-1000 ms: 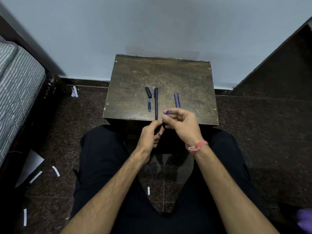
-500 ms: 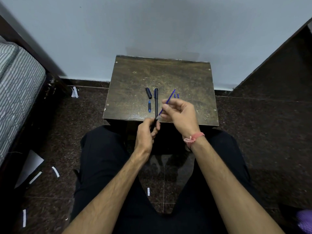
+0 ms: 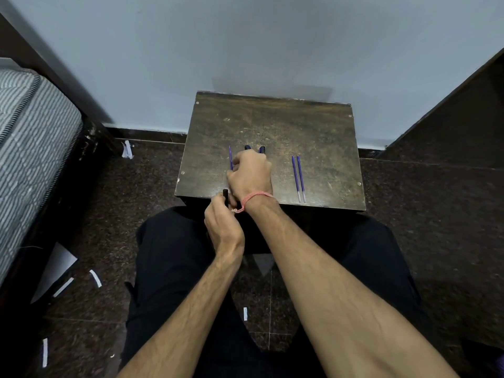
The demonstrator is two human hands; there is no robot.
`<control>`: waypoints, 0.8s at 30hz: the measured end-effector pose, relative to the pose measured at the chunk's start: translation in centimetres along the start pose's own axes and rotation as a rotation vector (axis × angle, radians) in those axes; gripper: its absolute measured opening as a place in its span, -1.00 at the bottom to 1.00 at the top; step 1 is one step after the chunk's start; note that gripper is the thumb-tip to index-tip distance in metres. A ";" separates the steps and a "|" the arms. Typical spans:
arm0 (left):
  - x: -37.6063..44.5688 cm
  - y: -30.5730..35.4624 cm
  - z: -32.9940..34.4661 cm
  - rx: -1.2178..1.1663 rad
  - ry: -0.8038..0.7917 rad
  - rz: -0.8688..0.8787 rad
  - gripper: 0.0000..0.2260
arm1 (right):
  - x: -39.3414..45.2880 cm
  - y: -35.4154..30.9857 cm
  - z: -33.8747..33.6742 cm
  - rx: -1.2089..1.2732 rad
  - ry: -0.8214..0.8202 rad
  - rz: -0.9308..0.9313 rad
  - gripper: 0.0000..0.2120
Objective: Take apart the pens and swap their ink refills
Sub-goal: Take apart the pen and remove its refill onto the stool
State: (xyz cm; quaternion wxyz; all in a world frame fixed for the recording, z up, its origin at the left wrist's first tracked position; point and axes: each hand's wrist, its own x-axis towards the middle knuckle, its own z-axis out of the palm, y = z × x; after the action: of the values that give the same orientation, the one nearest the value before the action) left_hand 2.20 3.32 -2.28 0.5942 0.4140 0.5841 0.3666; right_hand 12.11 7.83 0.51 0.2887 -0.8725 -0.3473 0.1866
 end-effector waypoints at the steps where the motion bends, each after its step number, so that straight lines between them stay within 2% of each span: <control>1: 0.0 0.0 0.0 -0.003 -0.002 -0.014 -0.59 | 0.0 -0.1 0.2 -0.045 0.000 -0.021 -0.87; 8: -0.1 0.3 0.2 -0.030 -0.019 -0.040 -0.60 | -0.1 0.2 0.7 -0.153 0.013 -0.089 -0.89; 12: -0.2 0.3 0.2 -0.047 -0.035 -0.019 -0.65 | -0.5 0.6 0.2 -0.035 0.039 -0.088 -0.87; 15: -0.4 0.5 0.5 -0.064 -0.066 0.026 -0.69 | -1.4 1.8 -1.3 0.056 0.109 -0.143 -0.94; 20: -1.0 0.2 0.6 -0.007 -0.158 0.115 -0.68 | -4.2 8.3 -6.2 -0.090 0.287 -0.217 -0.85; 24: -1.7 -0.1 0.9 0.105 -0.229 0.179 -0.66 | -5.8 14.1 -9.6 -0.236 0.216 -0.198 -0.79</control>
State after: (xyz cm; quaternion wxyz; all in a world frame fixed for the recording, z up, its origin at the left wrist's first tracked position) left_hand 2.97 1.63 -1.73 0.5994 0.5337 0.4918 0.3375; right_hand 20.18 -8.21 -0.36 0.2368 -0.8769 -0.4179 0.0207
